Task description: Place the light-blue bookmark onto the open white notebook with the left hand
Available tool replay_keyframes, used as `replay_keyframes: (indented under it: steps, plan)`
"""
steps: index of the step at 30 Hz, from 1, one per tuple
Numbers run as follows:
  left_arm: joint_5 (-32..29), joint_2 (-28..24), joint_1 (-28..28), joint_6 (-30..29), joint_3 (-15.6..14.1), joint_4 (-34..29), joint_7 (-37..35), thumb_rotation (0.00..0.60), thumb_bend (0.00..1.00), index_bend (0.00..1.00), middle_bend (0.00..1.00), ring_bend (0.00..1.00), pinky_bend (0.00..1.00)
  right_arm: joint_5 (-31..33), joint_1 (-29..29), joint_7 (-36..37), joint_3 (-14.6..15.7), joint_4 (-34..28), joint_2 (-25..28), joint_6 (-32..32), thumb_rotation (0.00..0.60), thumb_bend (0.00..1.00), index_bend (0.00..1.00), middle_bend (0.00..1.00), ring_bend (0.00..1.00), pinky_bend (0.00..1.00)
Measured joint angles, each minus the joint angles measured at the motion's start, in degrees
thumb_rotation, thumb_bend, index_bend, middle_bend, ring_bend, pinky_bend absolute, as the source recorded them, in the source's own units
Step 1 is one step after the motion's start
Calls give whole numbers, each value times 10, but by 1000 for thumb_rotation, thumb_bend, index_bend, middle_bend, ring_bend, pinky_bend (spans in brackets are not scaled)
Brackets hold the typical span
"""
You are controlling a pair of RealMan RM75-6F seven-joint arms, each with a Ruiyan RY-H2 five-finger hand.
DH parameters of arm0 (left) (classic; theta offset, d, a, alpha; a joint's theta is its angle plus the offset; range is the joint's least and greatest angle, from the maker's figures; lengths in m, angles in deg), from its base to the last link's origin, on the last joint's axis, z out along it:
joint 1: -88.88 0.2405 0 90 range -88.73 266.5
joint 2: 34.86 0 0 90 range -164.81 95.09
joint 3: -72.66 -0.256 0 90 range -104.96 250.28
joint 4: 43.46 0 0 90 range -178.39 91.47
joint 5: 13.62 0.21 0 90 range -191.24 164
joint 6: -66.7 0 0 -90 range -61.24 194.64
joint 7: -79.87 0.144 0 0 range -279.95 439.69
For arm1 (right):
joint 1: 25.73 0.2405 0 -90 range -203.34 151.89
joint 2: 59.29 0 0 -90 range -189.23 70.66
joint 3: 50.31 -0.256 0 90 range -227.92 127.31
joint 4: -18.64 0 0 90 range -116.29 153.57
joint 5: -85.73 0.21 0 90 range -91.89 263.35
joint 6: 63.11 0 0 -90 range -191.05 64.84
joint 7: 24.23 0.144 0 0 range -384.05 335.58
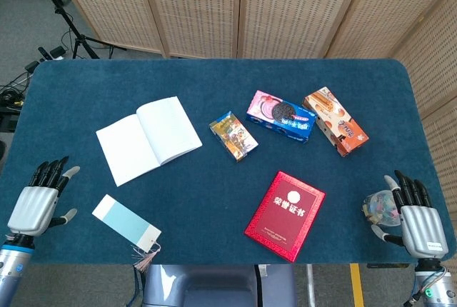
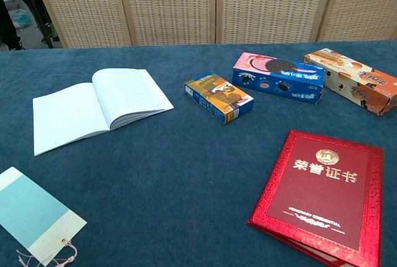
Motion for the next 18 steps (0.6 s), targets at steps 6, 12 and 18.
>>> replay_keyframes:
  steps: [6, 12, 18]
  plan:
    - [4, -5, -9, 20, -4, 2, -16, 600, 179, 166, 0, 0, 0, 2, 0, 1, -1, 2, 0, 1, 600, 156, 3, 0, 0, 0]
    - [17, -23, -27, 51, -11, 0, -28, 600, 179, 166, 0, 0, 0, 3, 1, -3, -1, 2, -2, 3, 600, 156, 3, 0, 0, 0]
    - [35, -49, -59, 103, -19, -10, -39, 600, 185, 226, 0, 0, 0, 5, 2, -7, -1, 3, -4, 4, 600, 156, 4, 0, 0, 0]
